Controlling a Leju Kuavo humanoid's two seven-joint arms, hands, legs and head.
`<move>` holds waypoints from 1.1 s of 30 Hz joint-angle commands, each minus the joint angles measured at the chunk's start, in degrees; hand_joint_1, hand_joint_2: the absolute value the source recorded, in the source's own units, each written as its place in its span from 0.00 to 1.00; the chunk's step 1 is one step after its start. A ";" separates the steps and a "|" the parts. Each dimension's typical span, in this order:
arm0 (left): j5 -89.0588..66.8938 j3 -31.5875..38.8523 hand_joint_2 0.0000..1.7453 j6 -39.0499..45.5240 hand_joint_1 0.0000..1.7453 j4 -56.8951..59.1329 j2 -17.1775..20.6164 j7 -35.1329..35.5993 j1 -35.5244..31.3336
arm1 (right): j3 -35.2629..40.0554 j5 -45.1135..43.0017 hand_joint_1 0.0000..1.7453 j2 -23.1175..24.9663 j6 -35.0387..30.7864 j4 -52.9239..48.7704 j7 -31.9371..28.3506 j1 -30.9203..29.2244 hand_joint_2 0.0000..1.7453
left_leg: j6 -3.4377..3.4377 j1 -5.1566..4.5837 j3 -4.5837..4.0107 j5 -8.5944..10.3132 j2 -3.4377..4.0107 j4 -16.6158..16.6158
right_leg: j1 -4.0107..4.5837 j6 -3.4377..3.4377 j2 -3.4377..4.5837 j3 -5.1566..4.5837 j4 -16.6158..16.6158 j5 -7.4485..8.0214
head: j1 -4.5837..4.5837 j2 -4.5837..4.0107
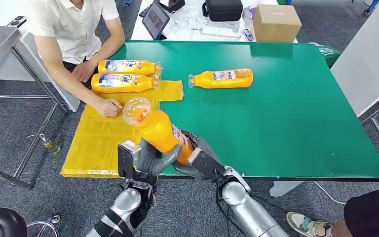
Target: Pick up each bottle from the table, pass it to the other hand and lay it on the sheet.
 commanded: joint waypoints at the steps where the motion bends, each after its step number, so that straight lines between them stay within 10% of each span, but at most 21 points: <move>1: 10.03 3.14 1.00 -8.61 1.00 -6.22 -0.41 1.68 1.30 | 5.40 -2.31 1.00 -0.67 3.82 4.54 -0.16 0.49 1.00 | 0.06 0.02 0.11 -0.06 0.00 -0.01 | 0.05 -0.11 -0.07 0.13 -0.04 -0.06 | 0.00 0.00; 4: 11.78 3.93 1.00 -9.93 1.00 -6.33 -0.23 2.42 1.66 | 5.40 -2.36 1.00 -0.79 3.92 5.19 -0.33 0.72 1.00 | 0.06 0.02 0.13 -0.05 -0.01 -0.04 | 0.04 -0.10 -0.08 0.13 -0.06 -0.05 | 0.00 0.00; 7: 15.09 4.80 1.00 -13.07 1.00 -5.74 -0.19 3.42 1.93 | 5.48 -2.24 0.77 -0.65 4.22 5.73 -0.60 0.38 1.00 | 0.08 0.04 0.18 -0.07 -0.02 -0.03 | 0.08 -0.14 -0.11 0.20 -0.07 -0.08 | 0.00 0.00; 8: 15.30 4.95 1.00 -13.28 1.00 -5.41 -0.11 3.43 1.92 | 5.42 -2.23 0.55 -0.56 4.20 5.72 -0.59 0.41 1.00 | 0.10 0.05 0.27 -0.11 0.03 -0.04 | 0.11 -0.19 -0.09 0.28 -0.09 -0.09 | 0.00 0.00; 13: 15.58 5.08 1.00 -13.61 1.00 -5.27 -0.15 3.40 1.91 | 5.37 -2.21 0.55 -0.51 4.21 5.69 -0.59 0.47 1.00 | 0.09 0.06 0.21 -0.08 -0.02 -0.02 | 0.11 -0.18 -0.15 0.22 -0.08 -0.09 | 0.00 0.00; 14: 15.79 5.40 1.00 -13.93 1.00 -5.13 -0.11 3.32 1.89 | 4.86 -2.28 0.00 -0.25 3.54 5.26 -0.38 0.95 1.00 | 0.08 0.04 0.14 -0.06 -0.03 -0.03 | 0.07 -0.15 -0.14 0.15 -0.06 -0.07 | 0.00 0.00; 17: 13.60 6.28 1.00 -12.22 1.00 -5.73 0.94 1.75 1.80 | 2.73 -0.78 0.00 0.81 -2.59 4.30 0.15 2.63 1.00 | 0.06 0.03 0.09 -0.04 -0.03 -0.03 | 0.06 -0.11 -0.12 0.08 -0.06 -0.06 | -0.02 0.00; 23: 4.30 9.32 1.00 -4.44 1.00 -9.73 4.47 2.10 4.75 | -12.46 -1.78 0.00 6.15 -38.39 -17.30 -10.41 14.08 1.00 | 0.02 0.00 0.01 -0.07 0.06 -0.03 | 0.03 -0.13 -0.01 -0.02 0.01 -0.07 | 0.02 0.00; 27: -27.32 3.38 1.00 16.51 1.00 2.38 6.27 7.05 -1.15 | -29.54 6.97 0.00 13.68 -40.19 -22.28 -13.71 16.25 1.00 | 0.06 -0.02 -0.11 -0.01 -0.15 -0.02 | 0.01 -0.10 -0.22 -0.09 0.02 -0.10 | 0.02 0.00; 33: -51.40 3.61 1.00 22.61 1.00 16.67 6.72 19.36 -8.31 | -33.32 9.59 0.00 16.30 -40.19 -24.29 -13.71 14.08 1.00 | 0.07 -0.02 -0.07 0.03 -0.20 -0.05 | 0.00 -0.13 -0.28 -0.05 -0.02 -0.07 | 0.04 0.00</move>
